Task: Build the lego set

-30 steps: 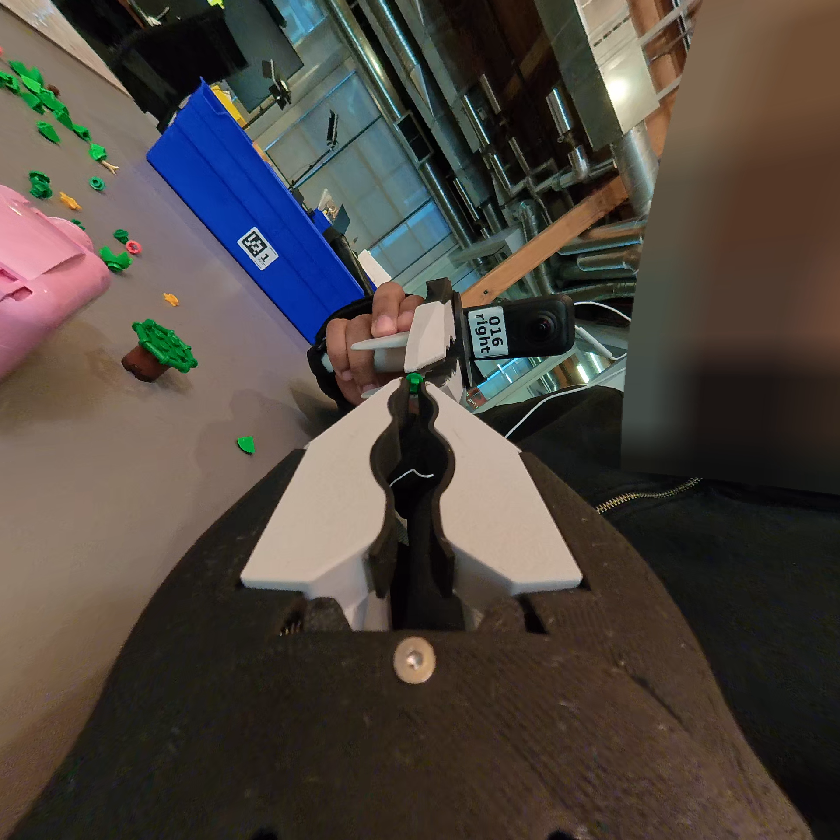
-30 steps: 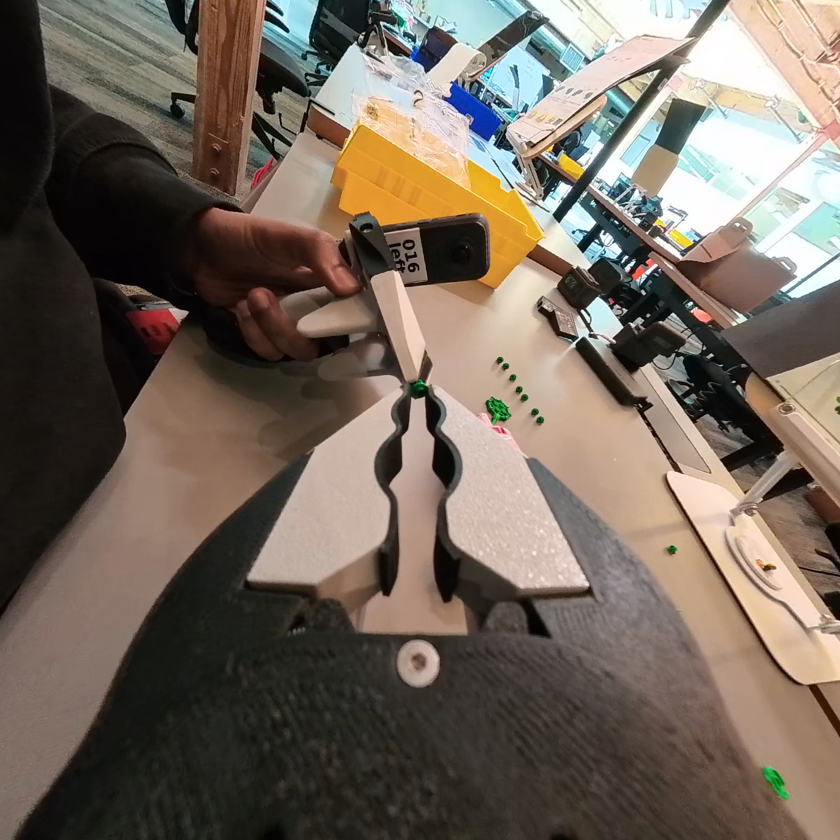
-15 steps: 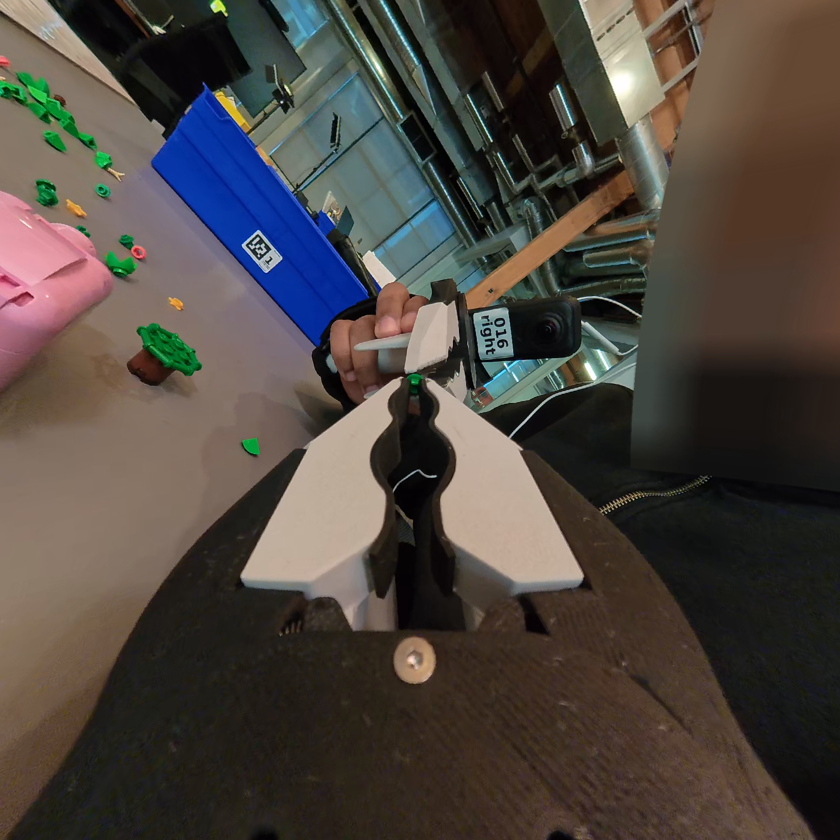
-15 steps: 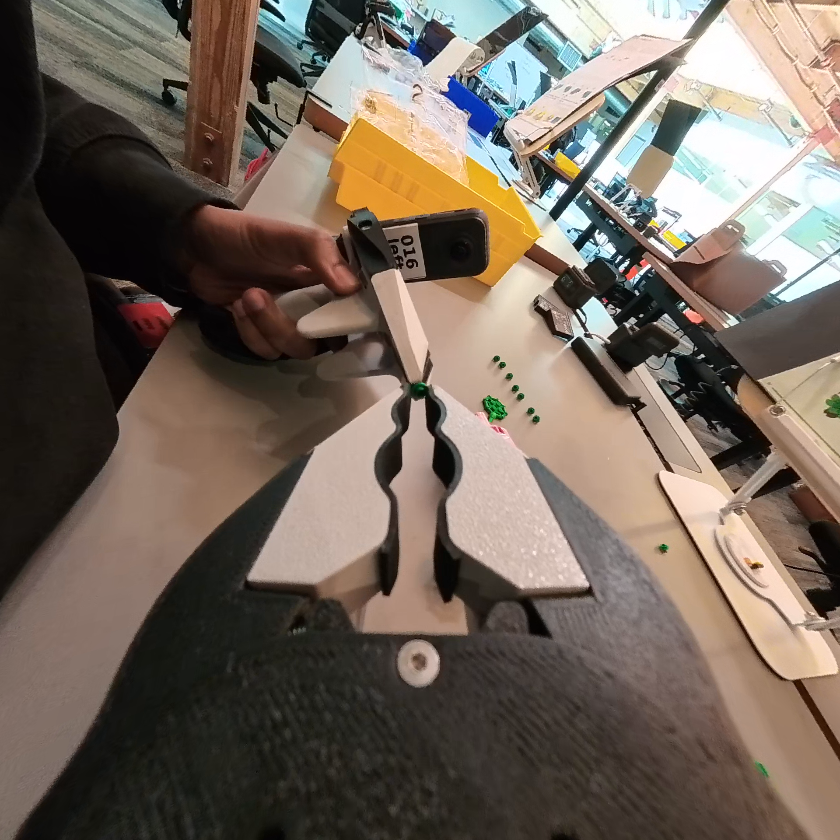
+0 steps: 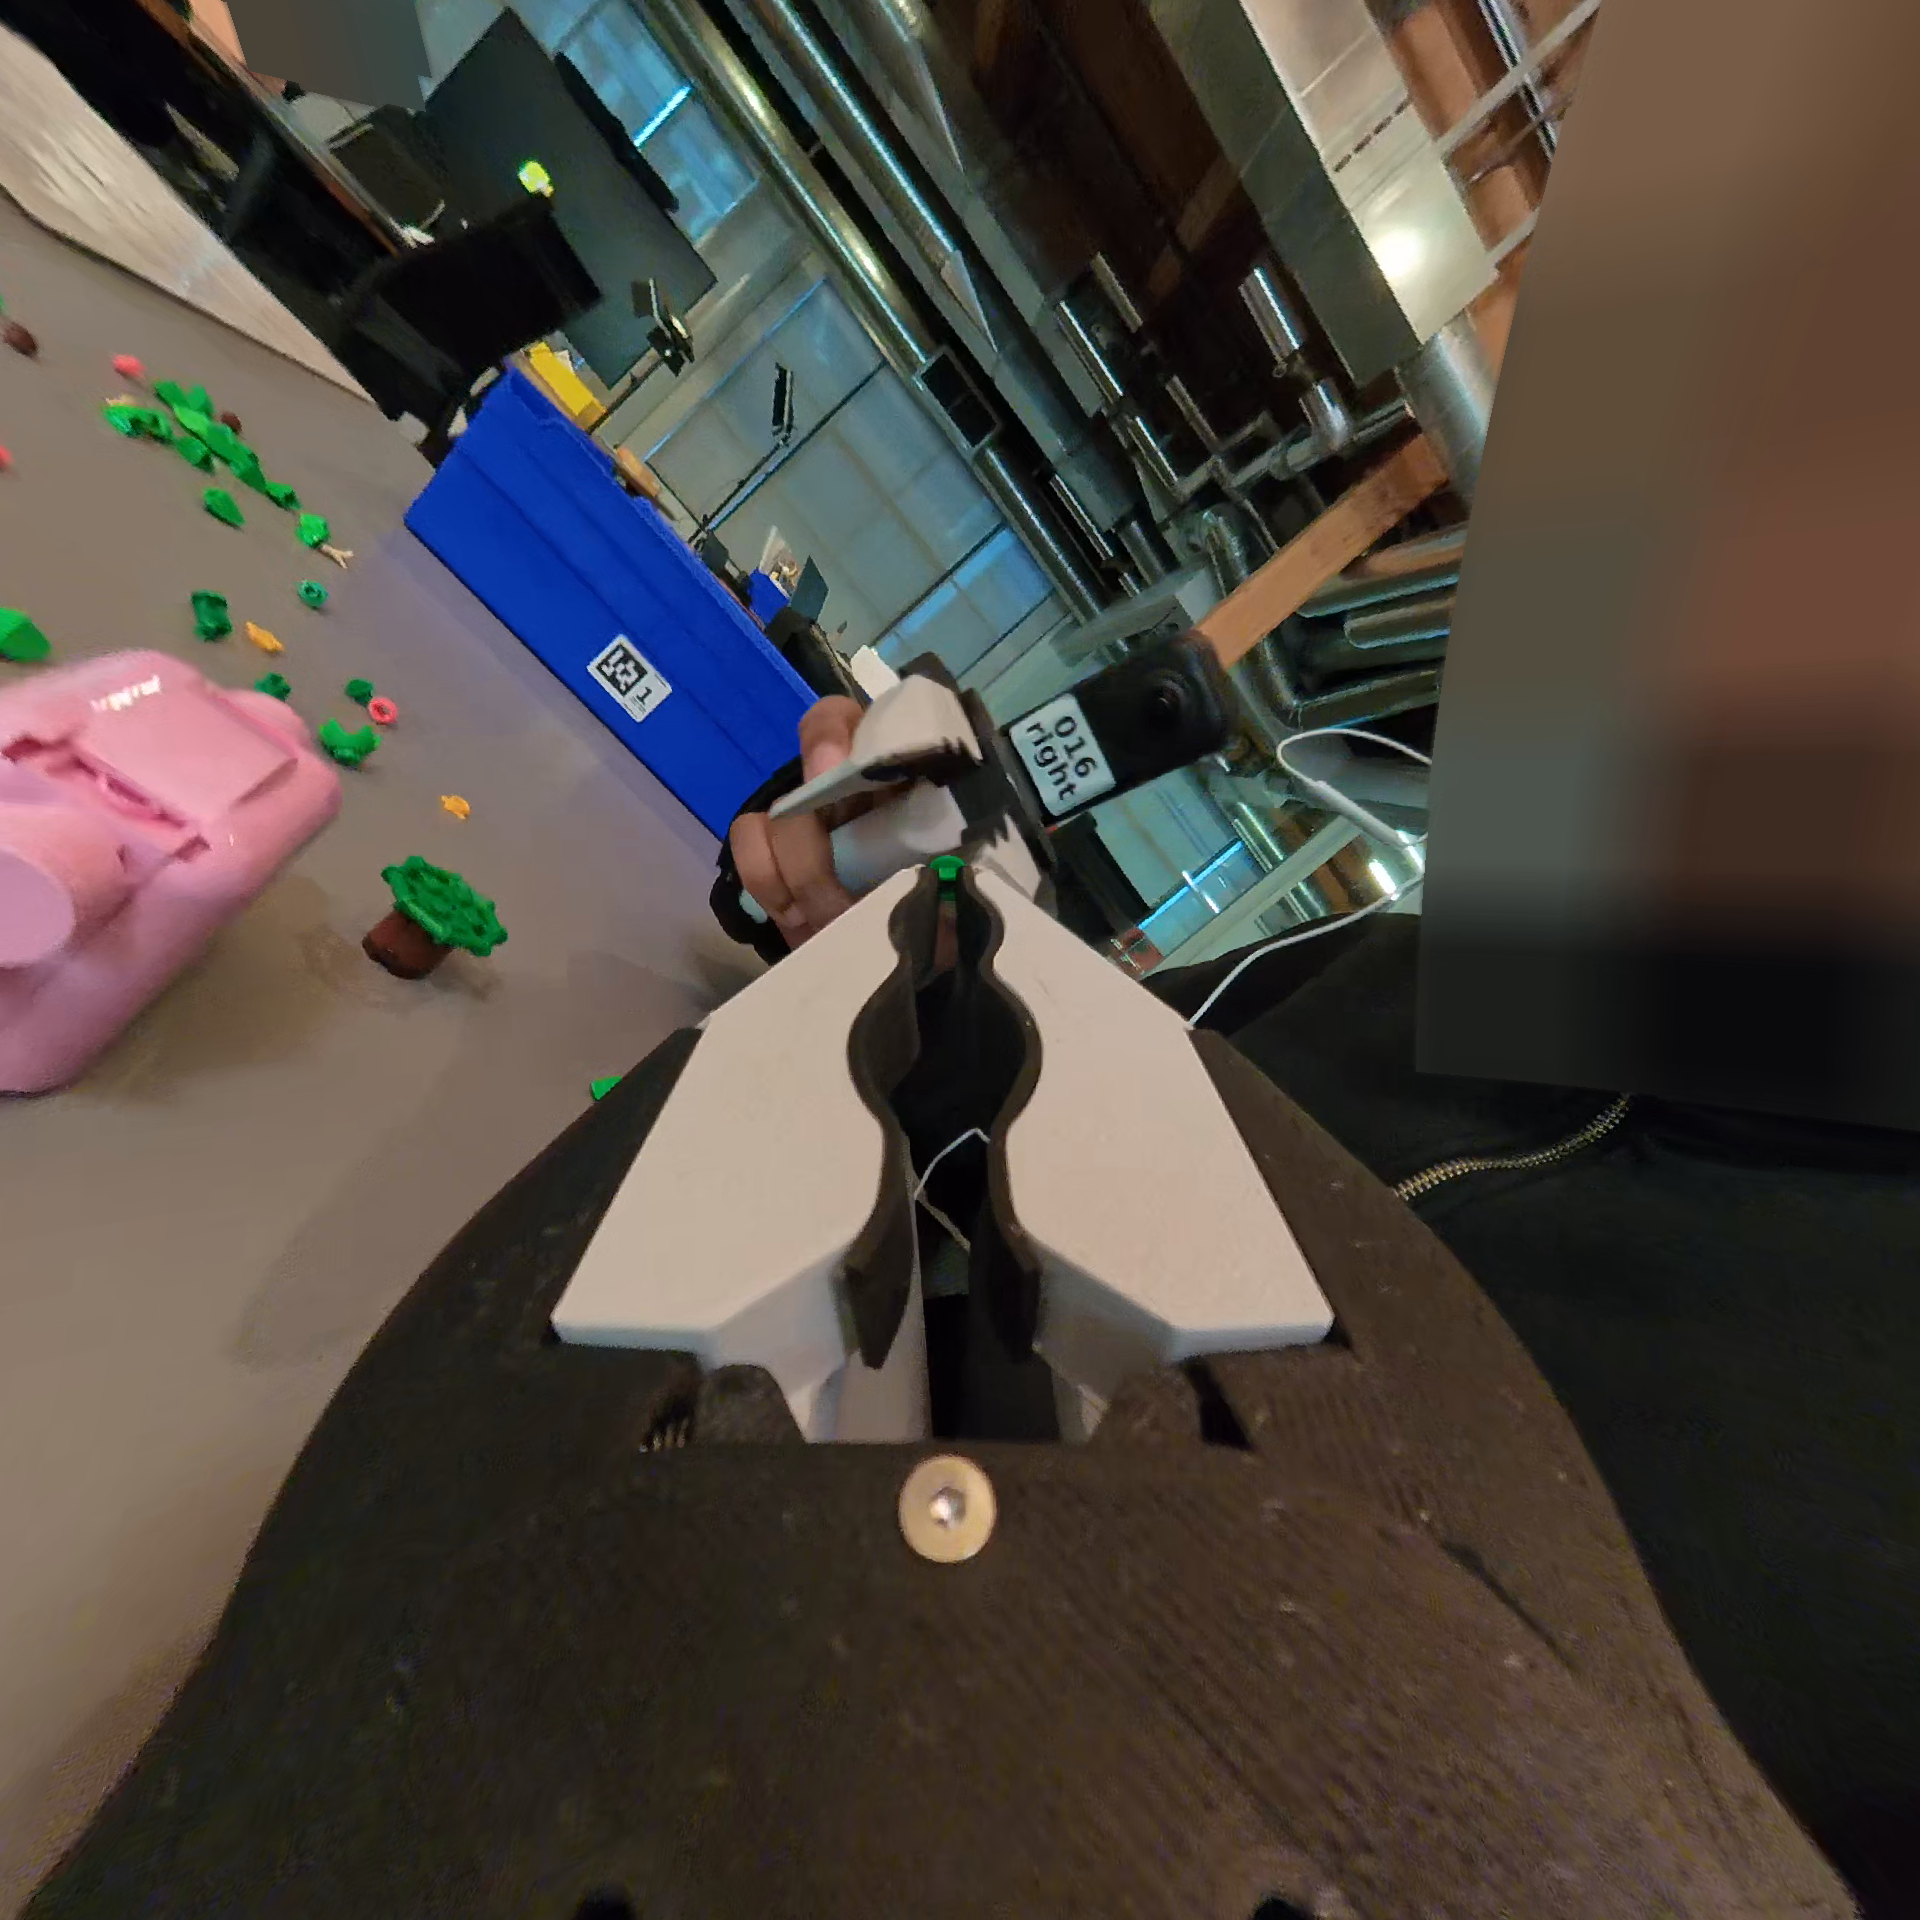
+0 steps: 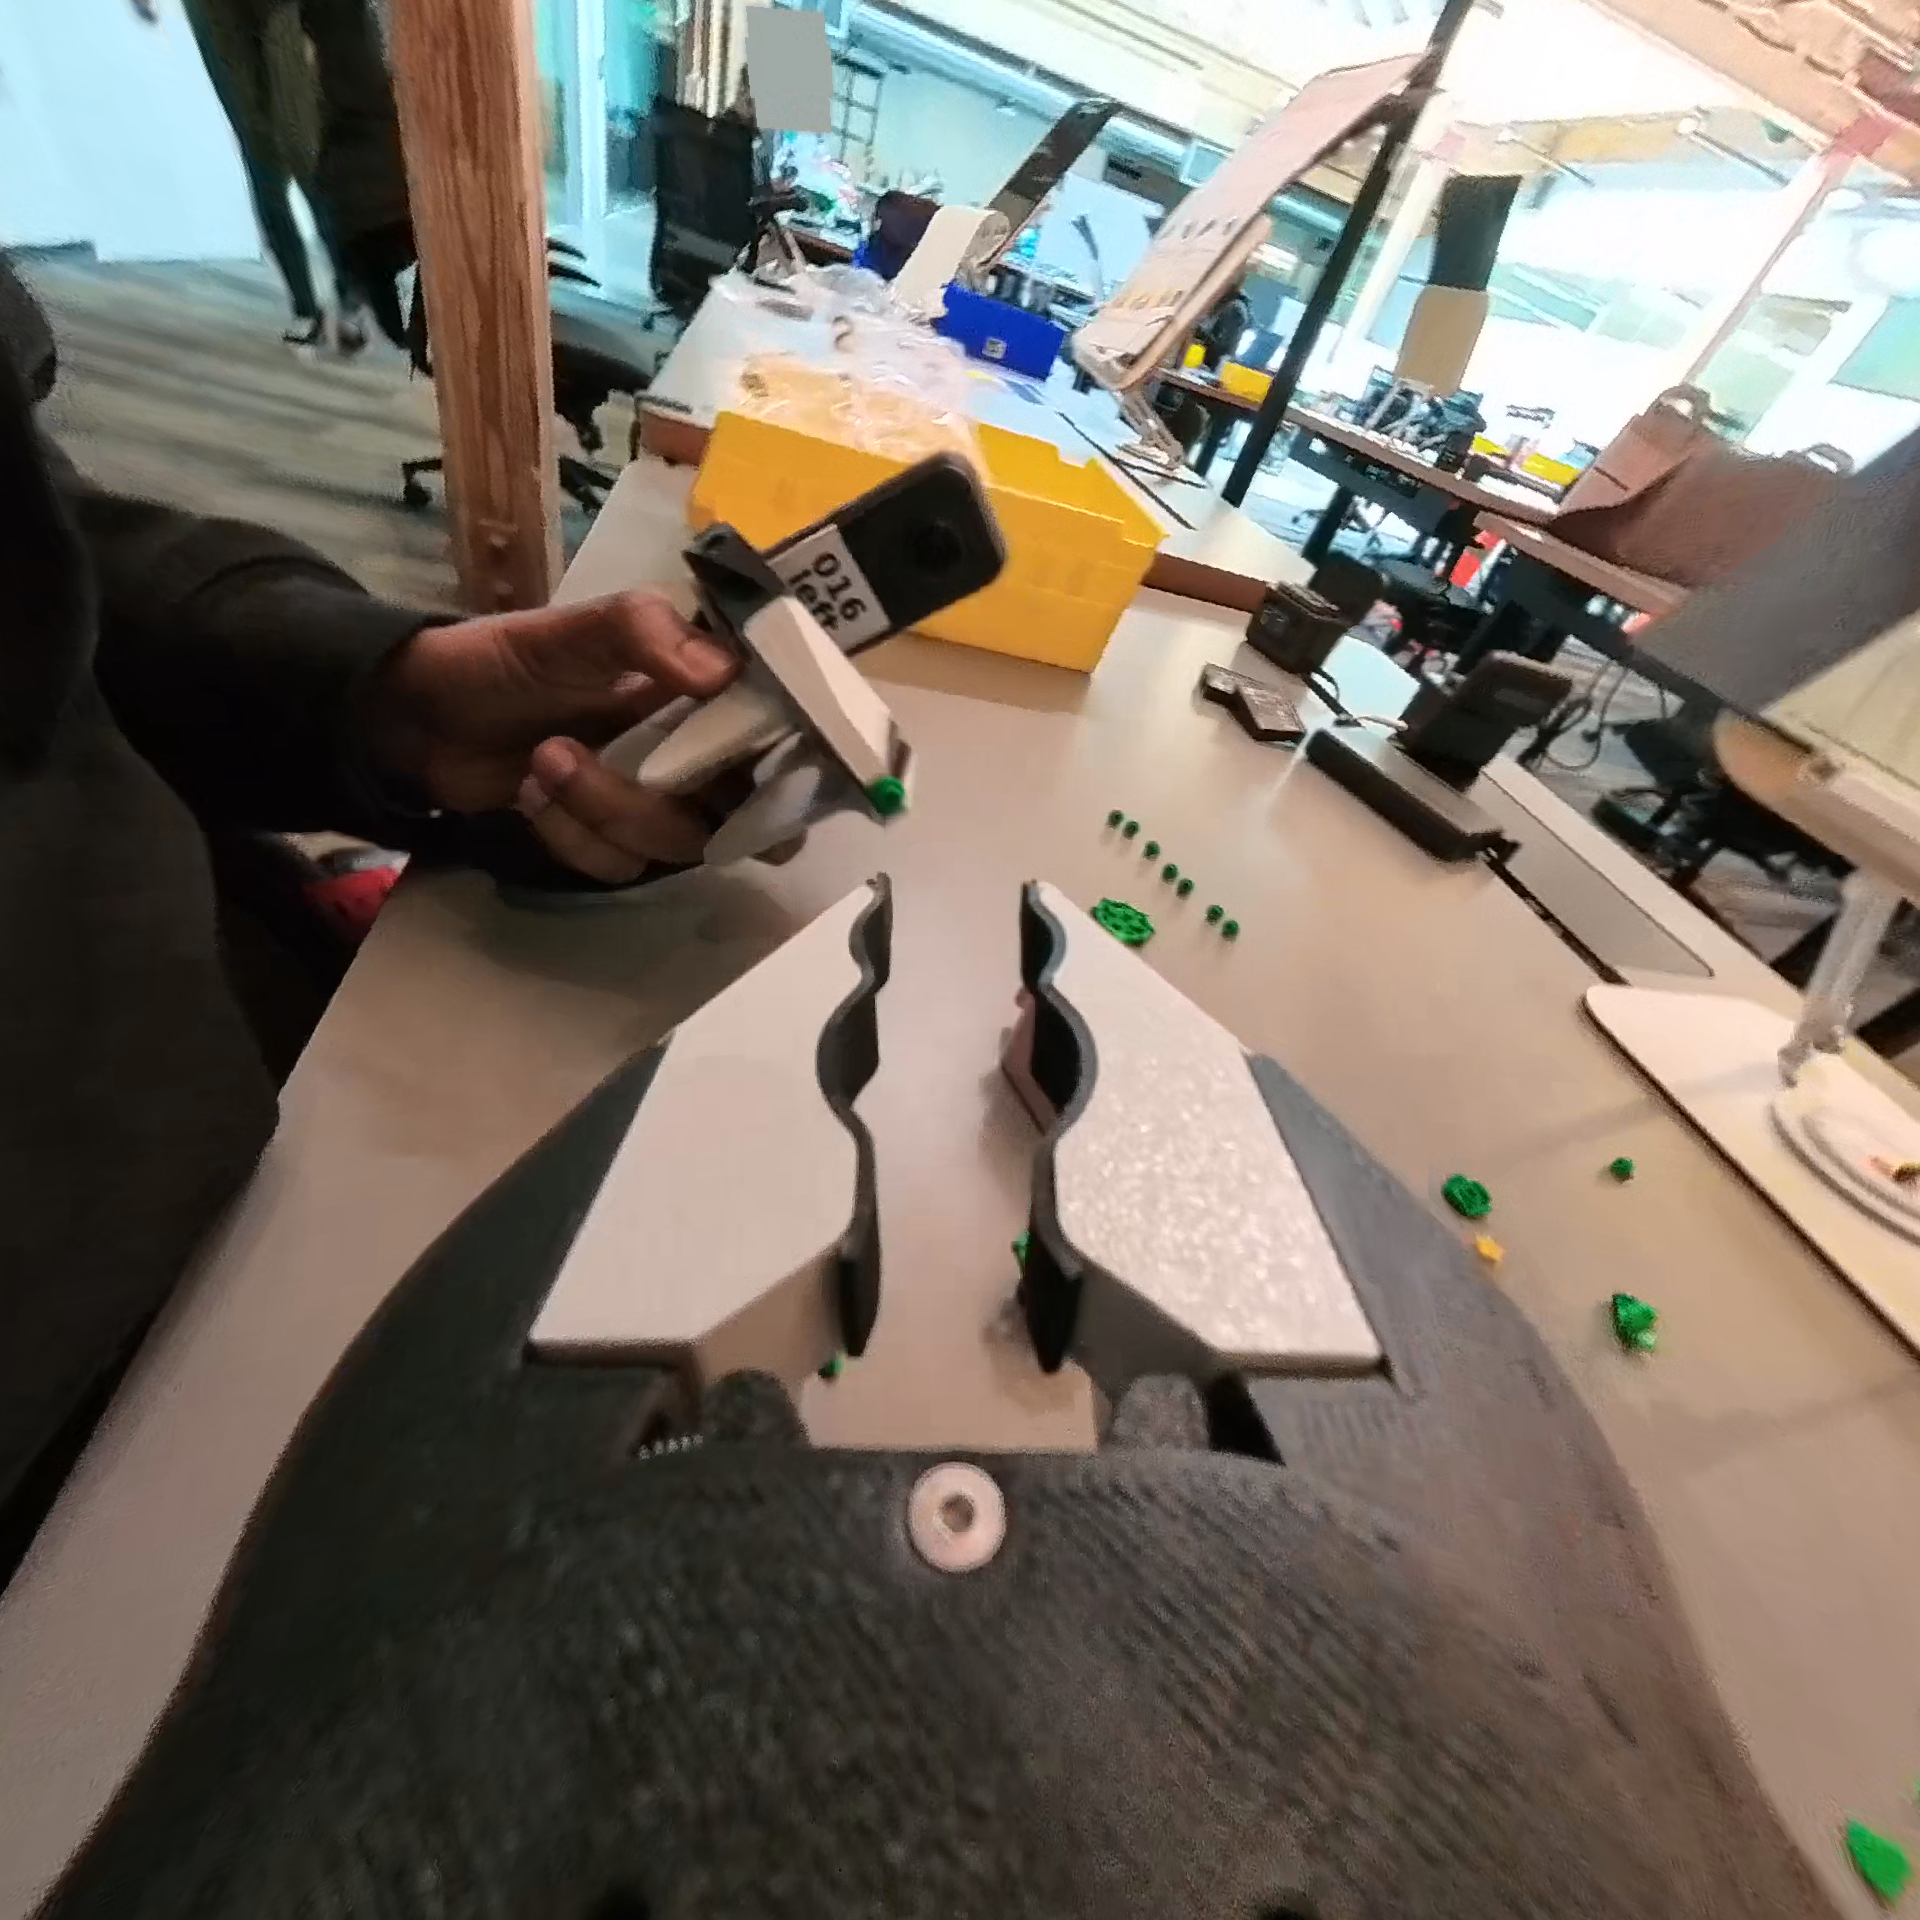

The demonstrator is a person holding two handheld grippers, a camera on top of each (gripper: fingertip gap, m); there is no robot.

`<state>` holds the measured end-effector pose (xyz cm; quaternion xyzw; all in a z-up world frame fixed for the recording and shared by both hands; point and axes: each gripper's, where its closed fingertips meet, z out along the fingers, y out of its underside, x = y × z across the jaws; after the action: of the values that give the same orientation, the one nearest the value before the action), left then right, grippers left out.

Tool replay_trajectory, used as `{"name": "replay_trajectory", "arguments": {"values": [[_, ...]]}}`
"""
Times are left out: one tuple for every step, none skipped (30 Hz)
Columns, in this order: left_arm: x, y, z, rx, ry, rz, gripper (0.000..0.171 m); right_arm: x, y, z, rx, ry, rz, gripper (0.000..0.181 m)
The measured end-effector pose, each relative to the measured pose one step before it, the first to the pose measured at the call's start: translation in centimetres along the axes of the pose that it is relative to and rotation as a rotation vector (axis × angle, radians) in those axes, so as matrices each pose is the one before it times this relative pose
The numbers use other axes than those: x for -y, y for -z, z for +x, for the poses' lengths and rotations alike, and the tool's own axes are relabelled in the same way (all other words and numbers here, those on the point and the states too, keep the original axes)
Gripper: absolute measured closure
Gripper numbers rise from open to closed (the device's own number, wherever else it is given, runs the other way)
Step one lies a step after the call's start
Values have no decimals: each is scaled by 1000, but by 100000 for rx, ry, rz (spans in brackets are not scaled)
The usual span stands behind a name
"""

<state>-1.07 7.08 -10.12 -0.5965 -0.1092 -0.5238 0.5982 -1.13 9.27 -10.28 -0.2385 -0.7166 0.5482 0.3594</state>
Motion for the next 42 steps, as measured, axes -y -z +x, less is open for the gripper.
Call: {"name": "replay_trajectory", "arguments": {"values": [[414,-5,200,-46,-1491,44,171,-100,263,728,-1630,-3445,551,158],[458,-90,202,2,-1721,-341,171,-95,261,756,-1623,-3634,604,157],[514,-140,188,89,-2039,-660,171,-104,259,750,-1518,-3910,488,156],[579,-175,144,239,-2616,-869,171,-135,229,780,-1645,-4152,240,156],[638,-218,128,49,-3106,-1132,171,-162,199,743,-1449,-4089,38,154],[660,-263,97,9,-3498,-1487,171,-205,183,707,-1445,-3697,-279,153],[680,-250,-58,718,-4297,-1655,171,-322,141,833,-2472,-3154,-951,154],[660,-244,-288,1754,-5075,-1891,171,-418,110,845,-2874,-2224,-1643,154],[621,-233,-404,2093,-5320,-2084,171,-355,115,671,-2240,-860,-1387,154],[622,-196,-426,1925,-5401,-1906,171,-171,133,494,-1807,177,-331,155],[601,-181,-510,2163,-5198,-1780,171,-84,117,399,-1678,399,22,156],[550,-134,-589,2248,-4855,-1508,171,-102,79,288,-1251,216,-226,156],[470,-100,-632,2131,-4686,-1172,171,-77,27,190,-675,147,-330,156],[364,-66,-631,1969,-4099,-811,171,-39,8,116,-507,392,-296,157],[275,-15,-606,1735,-3243,-57,171,-55,-3,151,-840,861,-442,156],[208,63,-478,1072,-2324,860,171,-150,-15,179,-1105,1268,-901,157],[43,150,-363,538,-1182,1529,171,-216,-38,190,-1266,1479,-1241,157],[-179,257,-334,301,269,1749,171,-261,-50,203,-1252,1375,-1306,158],[-403,304,-371,393,1645,1476,171,-227,-56,147,-897,995,-1203,158],[-617,338,-421,159,2219,368,171,-178,-54,63,-325,486,-879,158],[-686,371,-477,292,2362,-588,171,-89,-54,-12,145,44,-395,158],[-396,372,-510,582,2758,191,171,-74,-65,-38,416,-348,-186,158],[91,363,-331,-285,2831,1793,171,-87,-59,-58,589,-541,-190,158],[445,315,-173,-800,2417,2701,171,-104,-66,-46,544,-513,-259,158],[484,255,-106,-793,1708,2256,171,-128,-52,-20,409,-364,-356,158],[301,213,-114,-300,862,1014,171,-134,-63,6,238,-136,-435,159],[131,181,-135,250,125,45,171,-164,-47,51,-9,75,-568,159],[36,149,-192,694,-192,-223,171,-197,-51,59,-107,265,-692,159],[34,107,-175,656,-96,-13,171,-141,-35,65,-124,475,-457,161],[2,41,-130,177,246,79,171,-106,-18,71,-217,479,-143,162],[-67,-4,-90,-136,647,-65,171,-75,-15,84,-128,257,-24,163],[-172,-56,-102,-275,849,-482,171,-79,-12,65,24,-90,53,163],[-236,-93,-86,-399,882,-882,171,-79,-13,70,186,-467,88,164],[-240,-88,-64,-533,780,-892,171,-72,-7,57,326,-763,165,164],[-200,-90,-25,-504,638,-744,171,-85,-16,48,471,-977,125,164],[-125,-58,-11,-405,518,-460,171,-76,-19,54,446,-1027,93,164],[-54,-29,30,-378,342,-120,171,-67,-2,65,288,-956,95,164],[11,-1,39,-286,160,103,171,-49,-2,80,95,-823,142,164],[49,13,69,-187,-35,173,171,-19,8,92,-95,-732,135,164],[62,29,53,-46,-241,153,171,58,38,56,13,-497,394,164],[63,21,48,81,-412,108,171,67,50,67,-169,-270,491,164],[24,18,18,149,-435,-63,171,18,38,66,-159,-178,142,164]]}}
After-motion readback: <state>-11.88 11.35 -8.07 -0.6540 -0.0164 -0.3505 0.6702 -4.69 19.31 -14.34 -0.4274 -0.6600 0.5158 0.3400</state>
